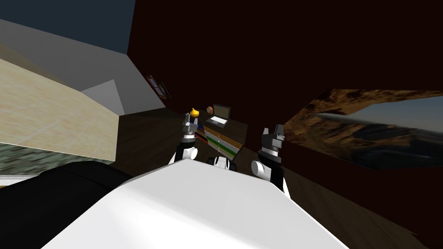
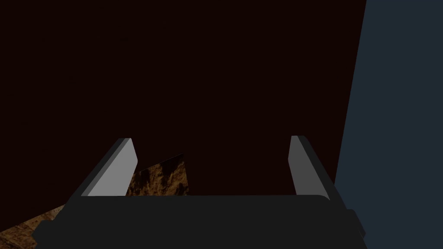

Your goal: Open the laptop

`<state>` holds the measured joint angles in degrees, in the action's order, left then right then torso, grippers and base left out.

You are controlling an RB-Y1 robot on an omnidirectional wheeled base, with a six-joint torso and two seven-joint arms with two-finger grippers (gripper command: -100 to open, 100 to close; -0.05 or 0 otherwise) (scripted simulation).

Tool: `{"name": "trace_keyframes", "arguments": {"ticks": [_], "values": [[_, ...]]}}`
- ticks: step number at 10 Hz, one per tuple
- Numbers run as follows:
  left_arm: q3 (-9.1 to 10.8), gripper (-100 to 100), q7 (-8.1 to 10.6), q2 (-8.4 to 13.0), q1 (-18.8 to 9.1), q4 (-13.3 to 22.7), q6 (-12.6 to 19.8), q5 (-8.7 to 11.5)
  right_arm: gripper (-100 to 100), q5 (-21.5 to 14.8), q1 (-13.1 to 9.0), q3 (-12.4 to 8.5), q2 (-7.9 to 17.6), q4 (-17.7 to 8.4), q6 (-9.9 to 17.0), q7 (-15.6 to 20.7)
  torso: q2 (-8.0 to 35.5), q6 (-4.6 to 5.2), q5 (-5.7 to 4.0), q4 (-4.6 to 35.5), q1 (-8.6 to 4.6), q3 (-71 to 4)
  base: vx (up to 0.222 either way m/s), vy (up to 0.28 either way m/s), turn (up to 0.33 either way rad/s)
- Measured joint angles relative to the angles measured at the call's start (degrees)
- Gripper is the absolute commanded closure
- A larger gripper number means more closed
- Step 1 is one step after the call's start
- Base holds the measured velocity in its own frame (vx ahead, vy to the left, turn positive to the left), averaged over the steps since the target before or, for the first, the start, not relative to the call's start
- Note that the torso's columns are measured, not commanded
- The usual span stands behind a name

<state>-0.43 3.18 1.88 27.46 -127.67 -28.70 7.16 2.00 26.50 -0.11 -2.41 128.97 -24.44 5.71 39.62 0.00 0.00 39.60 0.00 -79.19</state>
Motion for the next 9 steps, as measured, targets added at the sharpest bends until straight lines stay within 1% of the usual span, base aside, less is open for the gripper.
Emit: {"name": "trace_keyframes", "arguments": {"ticks": [1, 2, 3, 5, 7, 8, 9], "values": [[0.03, -100, -0.08, 1.1, -0.6, 0.7, 0.3, -0.4, 0, 0.0, 0.0, 0.0, 0.0, 0.0, 0.0, 0.0, 1.9, 0.02, 0.03, 1.9, 0.14, -4.0, 0.037, 0.073, -0.088], [0.26, -100, -0.06, 2.3, -1.2, 1.4, 0.8, -0.7, 0, 0.0, 0.0, 0.0, 0.0, 0.0, 0.0, 0.0, 2.4, 0.00, 0.06, 2.4, 0.20, -5.1, 0.043, 0.103, -0.064], [0.94, -100, 0.06, 3.4, -2.7, 2.5, 1.7, -0.9, 0, 0.0, 0.0, 0.0, 0.0, 0.0, 0.0, 0.0, 2.5, 0.00, 0.06, 2.6, 0.20, -5.4, 0.042, 0.120, -0.090], [1.48, -100, -0.13, 4.5, -5.1, 4.1, 3.9, -2.1, 0, 0.0, 0.0, 0.0, 0.0, 0.0, 0.0, 0.0, 2.6, 0.00, 0.02, 2.7, 0.05, -5.4, 0.057, 0.134, -0.129], [2.64, -100, -0.01, 5.7, -8.3, 6.8, 5.9, -3.2, 0, 0.0, 0.0, 0.0, 0.0, 0.0, 0.0, 0.0, 2.7, -0.01, 0.01, 2.7, 0.05, -5.4, 0.053, 0.155, -0.118], [3.03, -100, -0.13, 5.9, -10.3, 8.4, 7.2, -4.0, 0, 0.0, 0.0, 0.0, 0.0, 0.0, 0.0, 0.0, 2.7, 0.00, 0.01, 2.7, 0.00, -5.4, 0.048, 0.165, -0.173], [3.48, -100, -0.12, 6.2, -11.5, 9.8, 8.1, -4.8, 0, 0.0, 0.0, 0.0, 0.0, 0.0, 0.0, 0.0, 2.7, 0.00, 0.01, 2.7, 0.02, -5.4, 0.036, 0.173, -0.164]]}}
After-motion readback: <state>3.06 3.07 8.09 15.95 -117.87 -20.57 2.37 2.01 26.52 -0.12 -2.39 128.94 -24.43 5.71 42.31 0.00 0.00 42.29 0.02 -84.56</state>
